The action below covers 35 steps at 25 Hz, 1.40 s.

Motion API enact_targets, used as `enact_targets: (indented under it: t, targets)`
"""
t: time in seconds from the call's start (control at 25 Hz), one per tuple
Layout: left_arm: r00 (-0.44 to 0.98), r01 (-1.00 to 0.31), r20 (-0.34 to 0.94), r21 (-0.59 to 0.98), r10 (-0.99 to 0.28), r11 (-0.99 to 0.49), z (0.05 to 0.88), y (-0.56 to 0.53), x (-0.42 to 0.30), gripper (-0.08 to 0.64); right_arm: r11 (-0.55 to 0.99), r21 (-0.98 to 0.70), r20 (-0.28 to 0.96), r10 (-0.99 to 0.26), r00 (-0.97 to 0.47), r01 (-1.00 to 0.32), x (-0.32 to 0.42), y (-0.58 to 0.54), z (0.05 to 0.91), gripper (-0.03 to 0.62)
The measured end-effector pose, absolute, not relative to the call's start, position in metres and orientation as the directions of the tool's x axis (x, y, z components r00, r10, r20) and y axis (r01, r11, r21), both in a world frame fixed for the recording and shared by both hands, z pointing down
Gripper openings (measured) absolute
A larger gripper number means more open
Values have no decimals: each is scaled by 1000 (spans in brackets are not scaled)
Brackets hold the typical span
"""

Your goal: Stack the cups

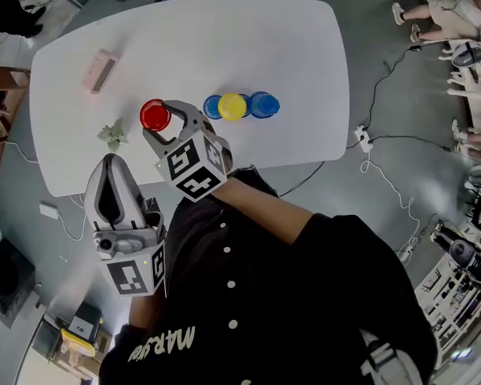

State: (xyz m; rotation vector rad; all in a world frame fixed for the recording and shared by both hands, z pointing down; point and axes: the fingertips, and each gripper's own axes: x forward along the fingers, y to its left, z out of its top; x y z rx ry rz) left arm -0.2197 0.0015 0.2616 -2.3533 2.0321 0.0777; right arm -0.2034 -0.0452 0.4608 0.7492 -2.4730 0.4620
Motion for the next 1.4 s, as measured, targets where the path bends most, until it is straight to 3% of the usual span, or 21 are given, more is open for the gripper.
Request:
enact_targets:
  t: [0.44, 0.92, 1.4]
  targets:
    - [202, -975, -57, 86, -978, -207, 260, -16, -185, 11, 842, -92, 564, -396, -725, -532, -133, -42, 408, 244]
    - [248, -958, -55, 133, -967, -254, 261, -31, -158, 11, 788, -18, 623, -473, -623, -616, -32, -85, 403, 244]
    - [268, -955, -24, 122, -963, -269, 264, -36, -147, 11, 750, -34, 690, -461, -558, -661, 13, -86, 429, 244]
